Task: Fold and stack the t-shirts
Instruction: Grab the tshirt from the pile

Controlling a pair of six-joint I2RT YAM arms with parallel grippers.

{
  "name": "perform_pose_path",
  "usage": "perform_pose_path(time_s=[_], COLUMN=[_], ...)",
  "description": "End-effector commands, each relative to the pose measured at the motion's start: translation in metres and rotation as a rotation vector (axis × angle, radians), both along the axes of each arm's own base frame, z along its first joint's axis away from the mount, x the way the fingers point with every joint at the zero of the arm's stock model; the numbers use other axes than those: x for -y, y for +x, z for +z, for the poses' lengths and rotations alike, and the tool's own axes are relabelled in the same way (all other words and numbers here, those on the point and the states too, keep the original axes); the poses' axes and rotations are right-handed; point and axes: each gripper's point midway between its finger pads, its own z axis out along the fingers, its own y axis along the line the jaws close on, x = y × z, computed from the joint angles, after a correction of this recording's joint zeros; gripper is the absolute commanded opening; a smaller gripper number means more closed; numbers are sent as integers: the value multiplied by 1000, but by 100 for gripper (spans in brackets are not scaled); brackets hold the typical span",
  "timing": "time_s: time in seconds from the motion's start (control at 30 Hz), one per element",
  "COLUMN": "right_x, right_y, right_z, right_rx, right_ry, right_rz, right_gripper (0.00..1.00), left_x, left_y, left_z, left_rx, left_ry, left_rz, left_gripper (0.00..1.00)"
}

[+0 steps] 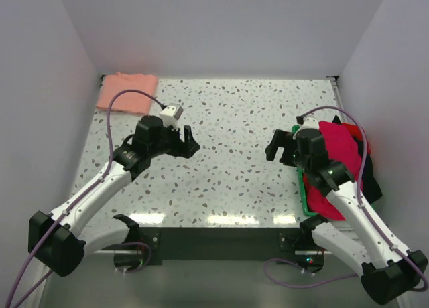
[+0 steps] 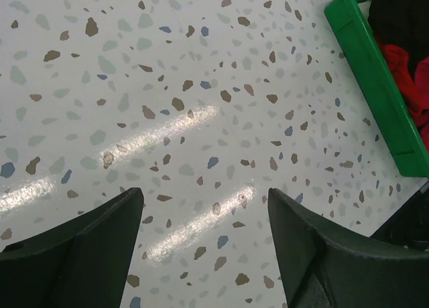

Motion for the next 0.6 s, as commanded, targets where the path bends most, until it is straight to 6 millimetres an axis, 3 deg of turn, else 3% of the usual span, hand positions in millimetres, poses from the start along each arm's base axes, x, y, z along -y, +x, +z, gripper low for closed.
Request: perform_pose_path(time_s=[0.0, 0.33, 0.5, 0.57], right_x=[0, 19, 45, 71], right_y=[4, 15, 18, 18], right_z=[14, 22, 28, 38], right_rx=[34, 4, -21, -16], right_ry=[4, -59, -169, -265], right_rz=[-7, -132, -254, -364], right_gripper=[99, 99, 99, 99], left_x=[3, 2, 3, 3], left_y=[5, 5, 7, 6], left_z=[6, 3, 2, 2], left_rx=[30, 20, 17, 16], left_ry=[-21, -18, -20, -21], left_rz=[-12, -7, -4, -6], left_gripper=[80, 80, 80, 80])
